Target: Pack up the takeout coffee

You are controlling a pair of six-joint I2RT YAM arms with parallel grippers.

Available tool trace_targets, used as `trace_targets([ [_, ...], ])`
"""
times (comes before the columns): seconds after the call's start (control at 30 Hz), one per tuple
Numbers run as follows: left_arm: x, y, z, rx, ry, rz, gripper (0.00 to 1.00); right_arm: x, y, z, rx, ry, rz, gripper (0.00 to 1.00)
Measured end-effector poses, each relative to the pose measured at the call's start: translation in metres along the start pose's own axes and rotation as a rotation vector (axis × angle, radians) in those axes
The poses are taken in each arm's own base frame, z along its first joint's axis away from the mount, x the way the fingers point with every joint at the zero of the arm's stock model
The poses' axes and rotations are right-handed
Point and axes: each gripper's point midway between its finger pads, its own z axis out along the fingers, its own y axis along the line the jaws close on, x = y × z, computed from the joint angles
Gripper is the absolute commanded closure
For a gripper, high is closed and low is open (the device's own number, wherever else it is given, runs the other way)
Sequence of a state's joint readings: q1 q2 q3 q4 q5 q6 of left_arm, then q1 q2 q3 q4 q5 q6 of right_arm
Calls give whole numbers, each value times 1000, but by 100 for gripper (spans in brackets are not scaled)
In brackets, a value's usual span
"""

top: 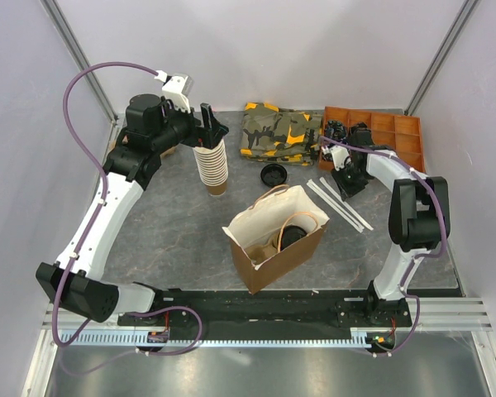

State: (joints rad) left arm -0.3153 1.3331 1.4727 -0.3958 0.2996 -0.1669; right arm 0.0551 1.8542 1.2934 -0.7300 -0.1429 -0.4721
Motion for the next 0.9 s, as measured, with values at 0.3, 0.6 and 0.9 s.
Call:
trace_targets([
  [0.3, 0, 1, 0, -2, 0, 11, 1, 0, -8, 11, 31, 10, -11, 68],
  [0.6, 10, 8, 2, -20, 23, 15, 1, 9, 1, 19, 33, 18, -37, 64],
  [0.9, 22, 12, 3, -29, 53, 7, 0, 9, 3, 19, 48, -9, -59, 66],
])
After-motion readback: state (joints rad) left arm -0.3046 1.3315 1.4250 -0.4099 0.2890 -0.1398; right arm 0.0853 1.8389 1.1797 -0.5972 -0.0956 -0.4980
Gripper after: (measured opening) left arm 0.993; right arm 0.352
